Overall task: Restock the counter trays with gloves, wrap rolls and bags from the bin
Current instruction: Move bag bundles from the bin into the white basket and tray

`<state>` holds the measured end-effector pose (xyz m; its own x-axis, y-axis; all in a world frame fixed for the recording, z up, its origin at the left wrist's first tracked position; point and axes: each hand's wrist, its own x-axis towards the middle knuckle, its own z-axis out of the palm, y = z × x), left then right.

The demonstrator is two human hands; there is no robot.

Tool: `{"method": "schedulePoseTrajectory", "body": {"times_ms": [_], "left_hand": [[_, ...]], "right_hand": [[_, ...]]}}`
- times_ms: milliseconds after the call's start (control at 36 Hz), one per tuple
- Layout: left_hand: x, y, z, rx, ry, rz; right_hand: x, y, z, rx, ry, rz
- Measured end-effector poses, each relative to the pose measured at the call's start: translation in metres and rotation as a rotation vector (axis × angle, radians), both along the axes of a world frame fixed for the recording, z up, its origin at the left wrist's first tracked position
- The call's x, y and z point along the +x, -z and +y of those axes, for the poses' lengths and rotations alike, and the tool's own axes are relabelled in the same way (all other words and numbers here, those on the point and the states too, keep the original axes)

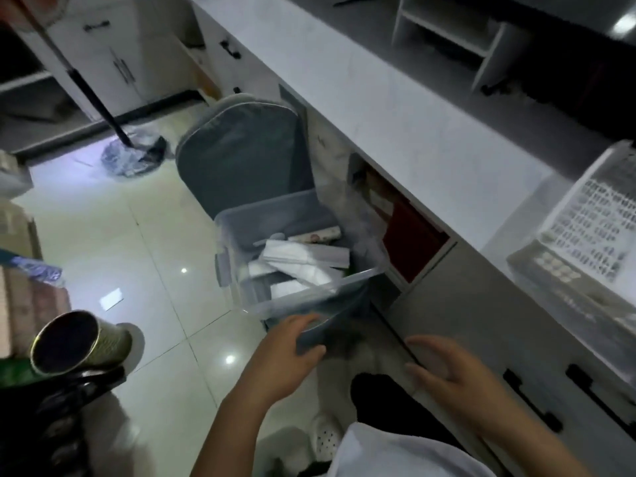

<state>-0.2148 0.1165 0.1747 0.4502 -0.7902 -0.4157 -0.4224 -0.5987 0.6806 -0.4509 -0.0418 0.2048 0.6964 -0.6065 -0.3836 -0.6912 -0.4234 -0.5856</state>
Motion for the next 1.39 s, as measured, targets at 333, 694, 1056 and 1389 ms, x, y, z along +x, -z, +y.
{"method": "schedulePoseTrajectory", "body": {"times_ms": [333,694,1056,1389], "left_hand": [[0.129,0.005,-0.017,0.278,-0.169,-0.002],[0.197,0.05,-0.116,0.351,-0.074,0.078],[0.248,0.191,-0.171,0.721,0.192,0.244],[0.278,0.307,-0.256,0.663,0.361,-0.147]], "right_hand": [[0.175,0.041,-0.106,0.157,-0.136,-0.068],[0.251,0.116,-0.149,0.287,-0.28,0.215],[0.225,0.19,-0.112,0.17,0.068,0.377],[0.229,0.232,-0.041,0.016,0.384,0.234]]}}
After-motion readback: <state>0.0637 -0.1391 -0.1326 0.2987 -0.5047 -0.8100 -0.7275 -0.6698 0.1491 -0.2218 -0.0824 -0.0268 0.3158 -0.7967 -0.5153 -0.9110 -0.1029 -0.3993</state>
